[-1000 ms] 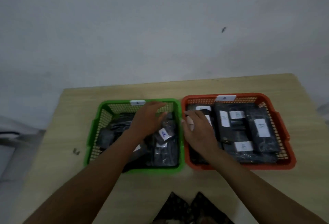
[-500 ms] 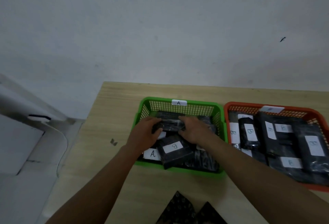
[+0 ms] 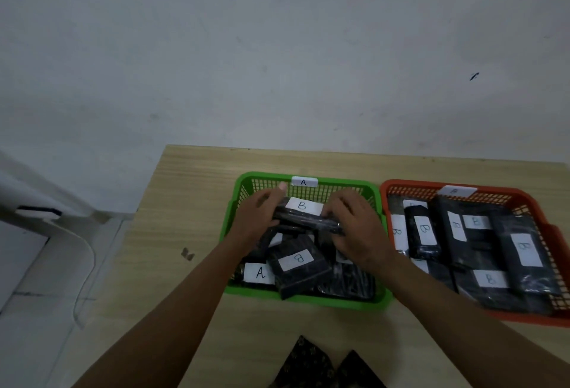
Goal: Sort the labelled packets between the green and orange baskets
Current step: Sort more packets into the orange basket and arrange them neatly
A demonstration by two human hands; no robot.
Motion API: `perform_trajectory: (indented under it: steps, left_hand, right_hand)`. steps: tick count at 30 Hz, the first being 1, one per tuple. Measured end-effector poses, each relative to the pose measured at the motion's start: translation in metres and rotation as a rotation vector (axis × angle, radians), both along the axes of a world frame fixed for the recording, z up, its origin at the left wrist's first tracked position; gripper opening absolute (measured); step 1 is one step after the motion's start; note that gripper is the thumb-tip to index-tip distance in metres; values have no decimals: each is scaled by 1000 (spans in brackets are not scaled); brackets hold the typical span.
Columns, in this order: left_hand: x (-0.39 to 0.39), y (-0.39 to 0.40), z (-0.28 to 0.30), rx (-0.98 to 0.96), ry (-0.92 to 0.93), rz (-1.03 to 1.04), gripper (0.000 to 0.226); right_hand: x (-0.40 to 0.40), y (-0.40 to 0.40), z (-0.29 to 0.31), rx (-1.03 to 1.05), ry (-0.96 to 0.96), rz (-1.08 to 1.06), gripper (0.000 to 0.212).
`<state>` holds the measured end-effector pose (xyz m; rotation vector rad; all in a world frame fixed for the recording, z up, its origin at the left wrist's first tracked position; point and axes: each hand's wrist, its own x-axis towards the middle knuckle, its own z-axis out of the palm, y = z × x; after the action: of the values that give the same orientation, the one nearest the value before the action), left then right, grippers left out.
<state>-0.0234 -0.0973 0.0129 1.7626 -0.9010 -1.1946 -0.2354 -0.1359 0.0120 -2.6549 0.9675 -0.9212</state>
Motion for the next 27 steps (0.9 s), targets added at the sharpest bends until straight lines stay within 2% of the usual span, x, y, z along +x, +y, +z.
perform_trajectory:
  steps: [2, 4, 6, 8, 10, 12, 15, 17, 22, 24, 27]
  left_hand:
    - [-8, -4, 7, 103, 328, 41, 40]
    - [-14, -6, 7, 94, 425, 77, 27]
    - [-17, -7, 7, 55, 436, 100, 23]
    - [-22, -6, 8, 29, 408, 96, 24]
    - [-30, -6, 9, 12, 373, 68, 25]
    - [-43, -9, 10, 15, 340, 42, 27]
    - [-75, -21, 9, 11, 279, 9, 32]
    - [-104, -29, 9, 8, 193, -24, 42]
    - [-187, -31, 7, 14, -4, -123, 66]
    - [-218, -21, 6, 18, -113, -214, 61]
    - [-242, -12, -6, -65, -258, -216, 45]
  right_hand:
    - [-5, 5, -4, 2, 24, 10, 32]
    - [-13, 9, -7, 153, 60, 26, 45]
    - [-21, 13, -5, 400, 47, 44, 64]
    - [-27, 17, -1, 667, -80, -5, 74]
    - [-33, 16, 0, 858, -231, -118, 61]
    - [-44, 14, 0, 939, -295, -190, 48]
    - [-69, 14, 1, 1028, -338, -258, 39]
    - [-93, 18, 2, 1063, -394, -321, 33]
    - [-169, 35, -4, 1002, -521, -528, 22]
    - [-202, 42, -8, 999, -523, -580, 22]
    - [-242, 45, -14, 1020, -510, -635, 24]
